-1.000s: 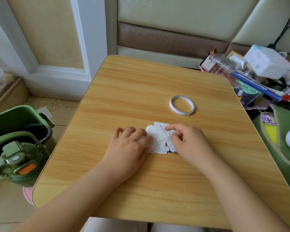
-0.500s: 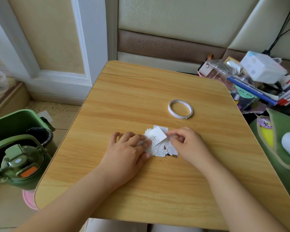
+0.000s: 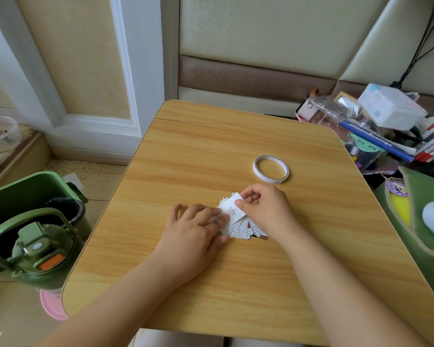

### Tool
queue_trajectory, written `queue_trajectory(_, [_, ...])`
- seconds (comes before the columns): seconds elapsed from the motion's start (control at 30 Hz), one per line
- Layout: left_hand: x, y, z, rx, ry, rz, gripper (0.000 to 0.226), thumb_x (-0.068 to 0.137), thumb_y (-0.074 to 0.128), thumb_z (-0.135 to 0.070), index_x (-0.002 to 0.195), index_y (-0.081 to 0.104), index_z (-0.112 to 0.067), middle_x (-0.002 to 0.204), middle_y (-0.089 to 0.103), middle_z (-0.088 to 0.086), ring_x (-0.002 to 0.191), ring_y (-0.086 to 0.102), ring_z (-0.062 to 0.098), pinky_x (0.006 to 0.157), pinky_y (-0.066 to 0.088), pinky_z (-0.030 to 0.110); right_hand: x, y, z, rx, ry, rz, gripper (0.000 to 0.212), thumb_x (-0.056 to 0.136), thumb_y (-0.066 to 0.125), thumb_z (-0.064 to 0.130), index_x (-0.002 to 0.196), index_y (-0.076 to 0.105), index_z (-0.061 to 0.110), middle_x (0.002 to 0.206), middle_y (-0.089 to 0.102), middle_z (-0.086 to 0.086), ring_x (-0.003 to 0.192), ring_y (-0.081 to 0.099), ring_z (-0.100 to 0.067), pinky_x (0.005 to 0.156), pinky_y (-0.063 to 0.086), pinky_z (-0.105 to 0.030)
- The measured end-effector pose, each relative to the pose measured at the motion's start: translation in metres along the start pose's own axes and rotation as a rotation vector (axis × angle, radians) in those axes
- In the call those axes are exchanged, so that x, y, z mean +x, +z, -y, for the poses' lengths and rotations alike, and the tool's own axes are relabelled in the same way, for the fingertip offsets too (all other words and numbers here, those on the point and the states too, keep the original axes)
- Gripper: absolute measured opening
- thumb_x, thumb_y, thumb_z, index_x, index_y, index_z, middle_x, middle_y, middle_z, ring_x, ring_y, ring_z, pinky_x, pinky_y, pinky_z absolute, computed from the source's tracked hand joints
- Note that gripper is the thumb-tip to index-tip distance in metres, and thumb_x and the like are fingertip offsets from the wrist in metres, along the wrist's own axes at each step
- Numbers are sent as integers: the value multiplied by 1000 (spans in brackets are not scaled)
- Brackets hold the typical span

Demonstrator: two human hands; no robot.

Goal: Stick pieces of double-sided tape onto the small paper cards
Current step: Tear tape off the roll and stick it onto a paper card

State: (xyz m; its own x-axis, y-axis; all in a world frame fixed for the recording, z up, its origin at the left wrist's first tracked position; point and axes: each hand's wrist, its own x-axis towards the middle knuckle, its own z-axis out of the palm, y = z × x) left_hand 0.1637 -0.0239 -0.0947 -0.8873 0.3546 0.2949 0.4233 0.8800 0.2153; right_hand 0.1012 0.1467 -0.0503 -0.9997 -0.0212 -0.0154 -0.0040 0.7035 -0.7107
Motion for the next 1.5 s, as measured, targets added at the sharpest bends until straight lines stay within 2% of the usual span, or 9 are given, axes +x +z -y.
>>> queue_trajectory(0.13, [0,-1,2,-53,-13,21,46,88,37,-48,118,66,-30,116,65,-12,106,60,16,86,47,55,-3,0,-1,-15,28,-10,4,85,69,17,83,67,15,69,56,10,58,48,0,52,39,-4])
queue_trajectory(0.33, [-2,-5,5,-241,-74,24,47,89,33,-50,121,63,-32,124,61,-18,116,54,10,99,33,54,-9,-2,-4,167,110,50,9,86,69,21,79,64,23,85,66,1,73,58,-8,63,46,-16])
queue_trajectory(0.47, [-1,-12,4,-430,-199,-101,47,86,34,-49,107,70,-27,106,68,-17,108,56,7,102,32,47,-15,-6,-4,290,166,60,5,86,68,21,83,65,21,86,67,-1,71,58,-10,64,49,-24])
queue_trajectory(0.57, [2,-18,6,-591,-298,-210,31,87,48,-41,95,72,-23,98,68,-15,99,59,7,94,41,33,-18,-9,-2,379,189,76,4,87,68,19,84,66,18,78,65,4,65,55,-5,64,47,-20])
queue_trajectory(0.67, [7,-24,5,-731,-361,-206,11,91,61,-21,92,71,-23,104,65,-17,103,58,5,85,39,12,-20,-11,0,444,194,83,6,86,69,18,81,66,17,70,64,8,63,55,-1,70,47,-20])
queue_trajectory(0.83, [6,-24,5,-638,-167,-199,30,86,50,-42,100,73,-29,107,54,-19,102,50,6,90,36,15,-25,-13,1,454,197,91,5,86,69,20,82,67,17,58,60,17,54,53,5,64,43,-19])
queue_trajectory(1.0, [3,-24,10,-375,44,-240,26,88,53,-30,102,73,-22,112,54,1,96,50,19,81,46,40,-29,-18,5,504,217,141,6,87,68,16,81,66,14,50,55,17,48,47,3,53,37,-14])
queue_trajectory(1.2, [-5,-39,11,-172,257,-193,26,89,51,-20,106,71,-18,114,57,8,96,52,26,82,40,36,-38,-27,6,546,323,227,8,84,71,11,78,66,10,66,54,3,50,44,-5,51,38,-20])
queue_trajectory(1.5, [-46,-30,6,-98,395,-36,27,92,51,-24,110,69,-17,114,63,1,100,58,25,87,43,39,-79,-14,-12,415,338,237,8,83,72,12,78,65,13,61,61,10,47,51,-2,48,40,-12])
